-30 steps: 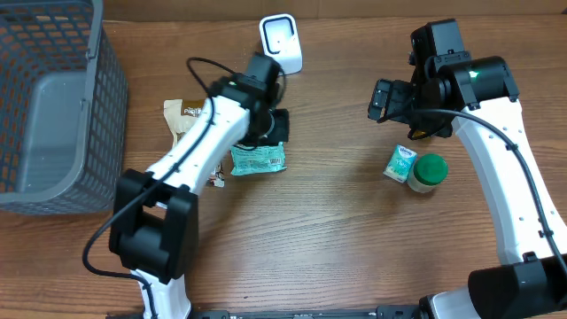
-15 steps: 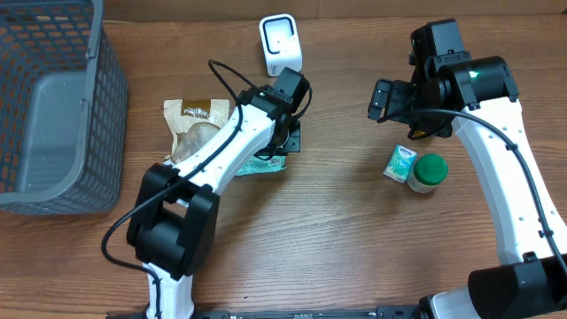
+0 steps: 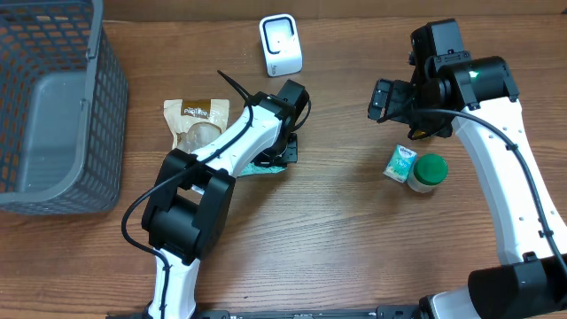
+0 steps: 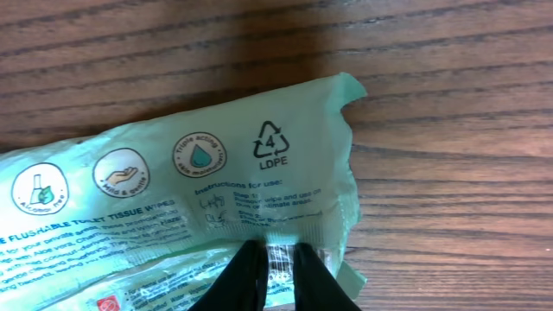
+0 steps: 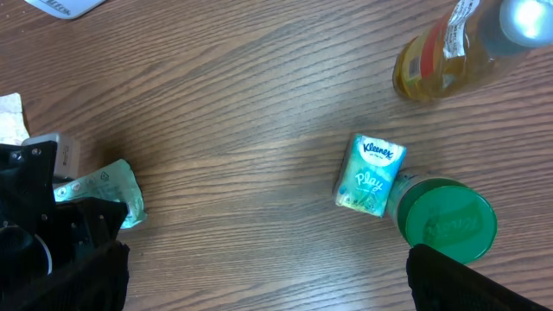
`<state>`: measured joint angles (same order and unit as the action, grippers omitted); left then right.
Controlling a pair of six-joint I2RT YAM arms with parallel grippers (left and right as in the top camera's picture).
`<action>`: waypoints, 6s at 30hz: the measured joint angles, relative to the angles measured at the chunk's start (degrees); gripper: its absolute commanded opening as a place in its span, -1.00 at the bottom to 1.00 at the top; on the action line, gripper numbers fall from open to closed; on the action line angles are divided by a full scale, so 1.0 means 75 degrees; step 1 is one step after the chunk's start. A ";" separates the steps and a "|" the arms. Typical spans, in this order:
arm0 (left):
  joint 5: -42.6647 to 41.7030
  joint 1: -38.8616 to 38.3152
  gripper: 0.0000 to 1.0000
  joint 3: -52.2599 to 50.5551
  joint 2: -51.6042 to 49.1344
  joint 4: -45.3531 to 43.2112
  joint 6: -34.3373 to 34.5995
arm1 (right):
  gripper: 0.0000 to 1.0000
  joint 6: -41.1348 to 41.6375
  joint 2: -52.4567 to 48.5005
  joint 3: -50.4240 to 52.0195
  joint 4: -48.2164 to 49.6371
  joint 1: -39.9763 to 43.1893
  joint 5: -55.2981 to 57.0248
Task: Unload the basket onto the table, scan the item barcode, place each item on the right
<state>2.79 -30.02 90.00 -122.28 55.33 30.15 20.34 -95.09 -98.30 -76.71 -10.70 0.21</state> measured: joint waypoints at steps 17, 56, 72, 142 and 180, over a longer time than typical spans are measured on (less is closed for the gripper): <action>-0.0230 0.0111 0.01 0.1851 -0.0280 0.1693 -0.0020 | 1.00 -0.0003 0.0000 0.0000 0.0000 0.0000 0.0003; -0.1478 0.2171 0.24 0.1000 -0.0291 0.1399 -0.1909 | 1.00 -0.0003 0.0000 0.0000 0.0000 0.0000 0.0000; -0.2136 0.2174 -0.49 0.0545 -0.0291 0.1746 -0.2072 | 1.00 0.0000 0.0000 0.0000 0.0000 0.0000 0.0003; -0.3477 0.2483 -0.07 -0.0026 -0.0239 0.0895 -0.2917 | 1.00 0.0000 0.0000 0.0000 0.0000 0.0000 0.0000; -0.5030 0.2567 -0.32 -0.1186 0.0003 -0.0557 -0.3284 | 1.00 0.0000 0.0000 0.0000 -0.0003 0.0000 0.0000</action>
<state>-34.94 -10.76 81.10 -122.26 51.16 5.52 20.34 -95.09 -98.30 -76.73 -10.70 0.21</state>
